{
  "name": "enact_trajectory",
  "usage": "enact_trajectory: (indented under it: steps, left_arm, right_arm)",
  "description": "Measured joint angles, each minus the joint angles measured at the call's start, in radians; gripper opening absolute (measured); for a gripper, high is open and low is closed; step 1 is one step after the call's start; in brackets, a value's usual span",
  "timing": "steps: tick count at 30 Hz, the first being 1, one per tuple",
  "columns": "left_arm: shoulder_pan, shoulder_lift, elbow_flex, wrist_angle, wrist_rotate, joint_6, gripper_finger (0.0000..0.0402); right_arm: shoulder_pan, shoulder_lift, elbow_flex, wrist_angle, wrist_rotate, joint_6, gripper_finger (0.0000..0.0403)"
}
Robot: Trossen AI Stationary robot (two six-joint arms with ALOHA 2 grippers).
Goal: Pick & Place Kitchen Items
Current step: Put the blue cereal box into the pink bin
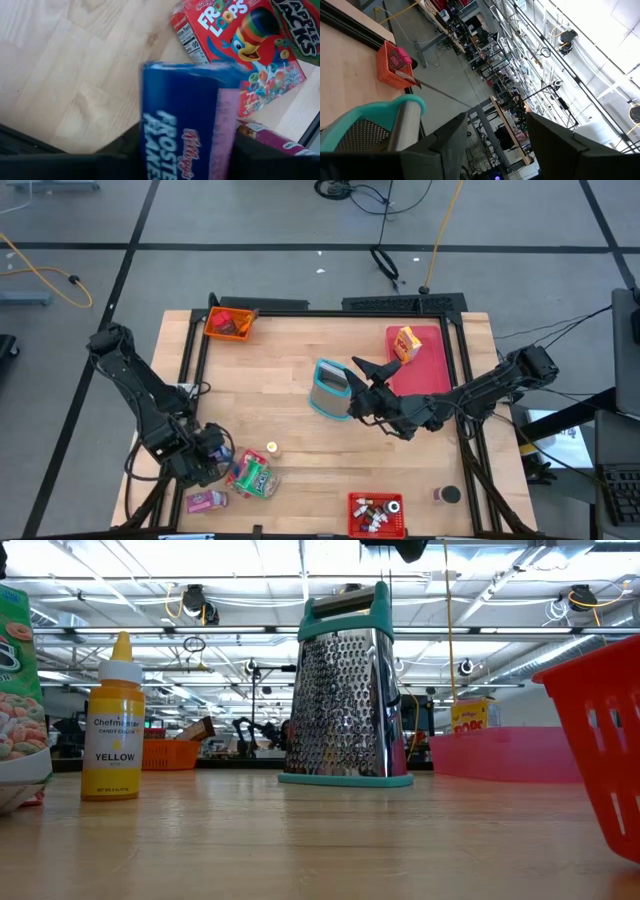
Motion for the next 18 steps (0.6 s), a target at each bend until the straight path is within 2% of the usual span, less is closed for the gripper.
enact_trajectory:
  steps: [5, 8, 11, 18]
  left_arm:
    - [0.009, -0.001, 0.01, -0.004, -0.005, -0.019, 0.0062]
    - [0.035, -0.011, 0.037, -0.023, 0.006, -0.001, 0.0019]
    - [0.073, -0.013, 0.087, -0.093, 0.005, 0.008, 0.0016]
    - [0.206, -0.014, 0.277, -0.394, 0.009, 0.095, 0.0037]
  right_arm:
    - [0.0, 0.0, 0.0, 0.0, 0.001, 0.007, 0.0196]
    - [0.0, 0.0, 0.0, 0.0, 0.002, 0.015, 0.0196]
    - [-0.002, 0.0, 0.0, -0.008, 0.002, 0.045, 0.0196]
    - [-0.026, 0.0, 0.0, -0.109, 0.0, 0.151, 0.0196]
